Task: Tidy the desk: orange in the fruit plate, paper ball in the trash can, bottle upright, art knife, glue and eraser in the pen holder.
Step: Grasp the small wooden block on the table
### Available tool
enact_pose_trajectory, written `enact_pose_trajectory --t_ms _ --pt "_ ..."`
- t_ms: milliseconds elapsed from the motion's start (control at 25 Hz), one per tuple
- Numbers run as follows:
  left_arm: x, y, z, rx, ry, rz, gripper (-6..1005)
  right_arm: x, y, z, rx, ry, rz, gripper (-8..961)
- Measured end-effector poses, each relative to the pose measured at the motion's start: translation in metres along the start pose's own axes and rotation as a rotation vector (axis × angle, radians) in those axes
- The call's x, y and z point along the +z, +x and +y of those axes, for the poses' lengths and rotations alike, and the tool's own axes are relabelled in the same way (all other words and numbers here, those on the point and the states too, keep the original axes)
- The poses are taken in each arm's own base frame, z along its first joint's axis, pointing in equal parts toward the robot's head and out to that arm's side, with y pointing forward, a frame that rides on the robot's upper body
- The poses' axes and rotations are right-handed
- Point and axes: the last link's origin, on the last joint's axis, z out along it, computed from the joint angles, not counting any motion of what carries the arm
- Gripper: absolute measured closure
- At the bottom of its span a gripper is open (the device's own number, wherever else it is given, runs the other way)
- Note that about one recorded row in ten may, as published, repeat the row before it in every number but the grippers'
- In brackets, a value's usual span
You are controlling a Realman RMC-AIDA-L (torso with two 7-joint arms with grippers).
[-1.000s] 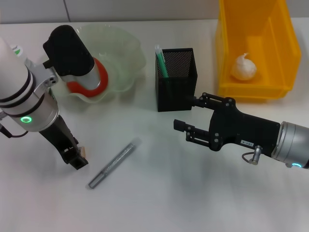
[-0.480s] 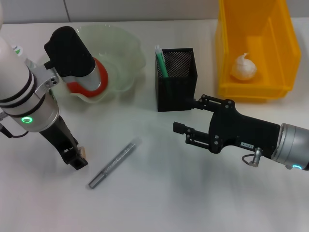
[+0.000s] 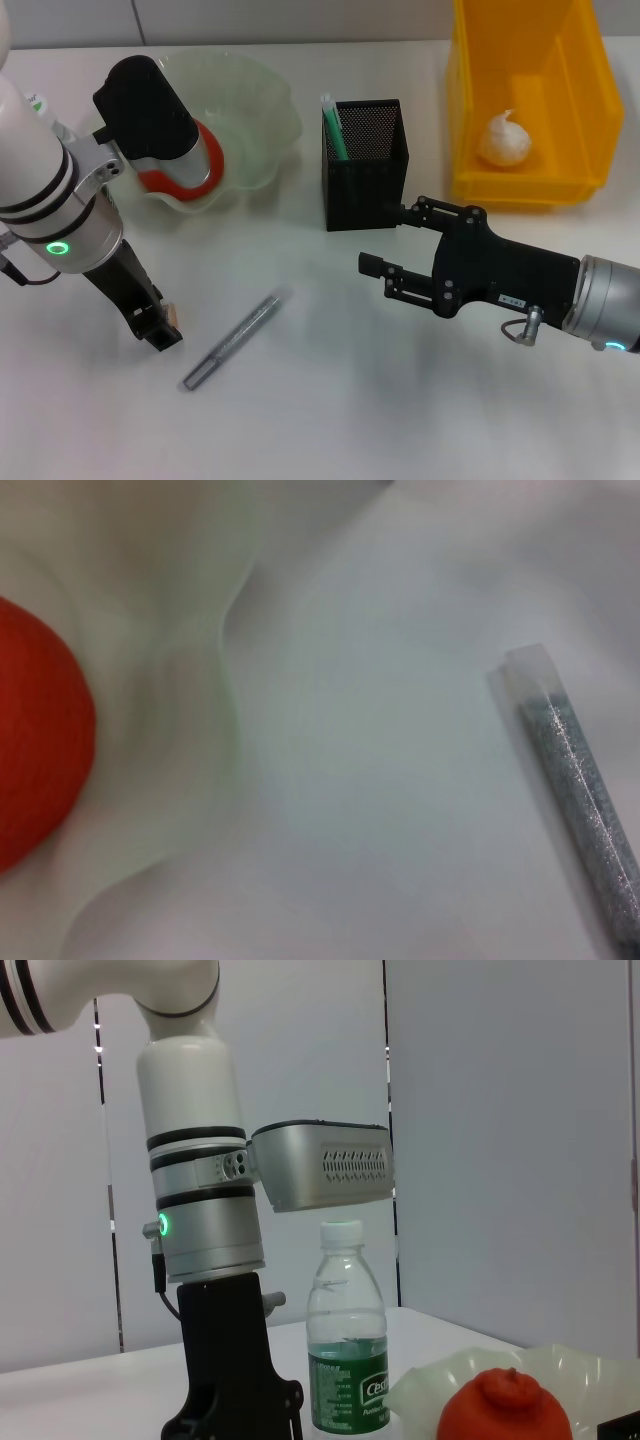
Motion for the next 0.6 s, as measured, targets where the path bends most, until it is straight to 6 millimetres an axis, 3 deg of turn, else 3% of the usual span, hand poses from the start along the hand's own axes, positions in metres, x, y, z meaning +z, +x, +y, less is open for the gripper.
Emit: enact_pose_trajectory --t_ms 600 --pt "0.0018 -0.0010 -0.0001 0.002 0.001 -0.013 633 0.0001 0.0002 0.0008 0.004 0.000 -0.002 301"
